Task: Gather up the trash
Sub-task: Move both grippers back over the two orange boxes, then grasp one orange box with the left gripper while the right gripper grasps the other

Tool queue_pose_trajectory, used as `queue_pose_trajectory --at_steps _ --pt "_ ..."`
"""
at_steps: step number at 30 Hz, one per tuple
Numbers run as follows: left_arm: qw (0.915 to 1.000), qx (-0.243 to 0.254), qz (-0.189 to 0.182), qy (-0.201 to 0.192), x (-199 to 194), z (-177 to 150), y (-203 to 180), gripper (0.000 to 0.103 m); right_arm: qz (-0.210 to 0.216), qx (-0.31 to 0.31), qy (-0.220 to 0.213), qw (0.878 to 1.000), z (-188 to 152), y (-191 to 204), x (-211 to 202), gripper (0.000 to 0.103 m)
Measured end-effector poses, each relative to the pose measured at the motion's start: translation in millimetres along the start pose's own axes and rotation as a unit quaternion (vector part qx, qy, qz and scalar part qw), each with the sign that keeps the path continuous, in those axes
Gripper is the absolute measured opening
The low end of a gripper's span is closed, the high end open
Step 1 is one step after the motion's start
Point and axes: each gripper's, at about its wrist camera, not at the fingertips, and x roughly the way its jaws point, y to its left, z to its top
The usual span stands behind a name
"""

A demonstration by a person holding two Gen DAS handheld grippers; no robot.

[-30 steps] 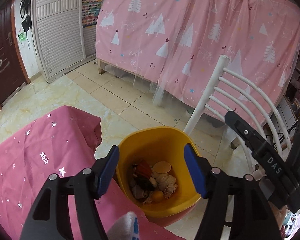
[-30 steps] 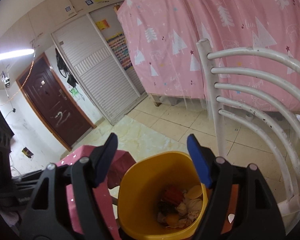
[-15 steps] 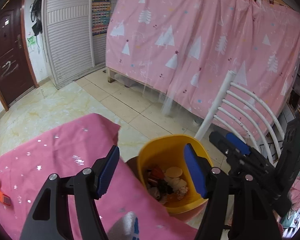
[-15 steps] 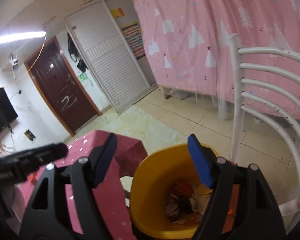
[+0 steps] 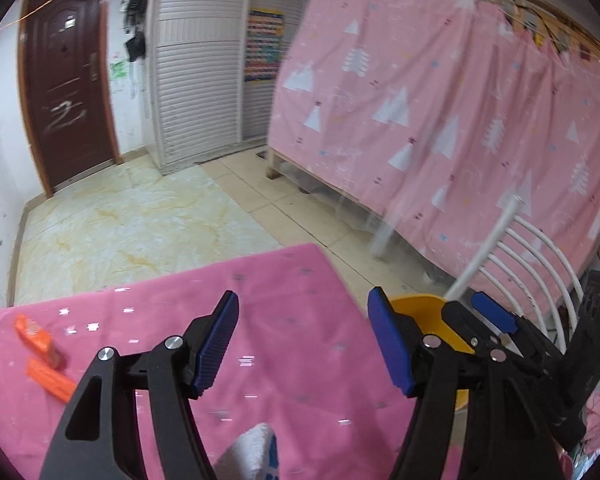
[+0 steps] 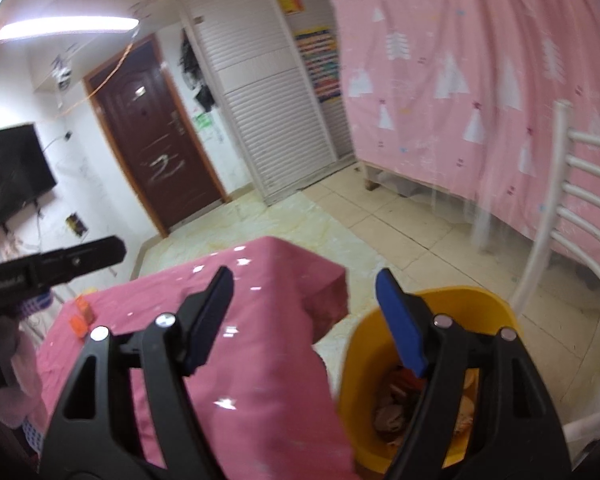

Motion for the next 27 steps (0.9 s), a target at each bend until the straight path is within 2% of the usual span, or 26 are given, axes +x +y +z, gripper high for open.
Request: queue_pose_trajectory --at_steps 1,7,13,16,21,27 --pt "1.0000 -0.007 0.005 -0.002 -3 0 12 0.059 0.004 -0.007 0.002 1.000 0 8 3 0.081" --pt "0.9987 -0.027 0.043 -0.003 -11 -2 67 0.059 0.036 -0.057 0.023 0.997 2 67 21 0.081" --pt "0.9935 -0.050 0.102 0.003 -16 -5 127 0.059 0.075 -0.098 0.052 0.991 -1 119 37 0.082" --pt "0.9889 -0.068 0.131 0.016 -15 -5 156 0.059 0.093 -0.122 0.065 0.986 -3 145 46 0.085" --pt "0.9759 -0.104 0.185 0.053 -5 -9 207 0.059 0.123 -0.148 0.084 0.978 -11 178 59 0.085" --pt "0.9654 -0.134 0.210 0.078 4 -15 247 0.059 0.143 -0.177 0.107 0.968 -22 208 71 0.085"
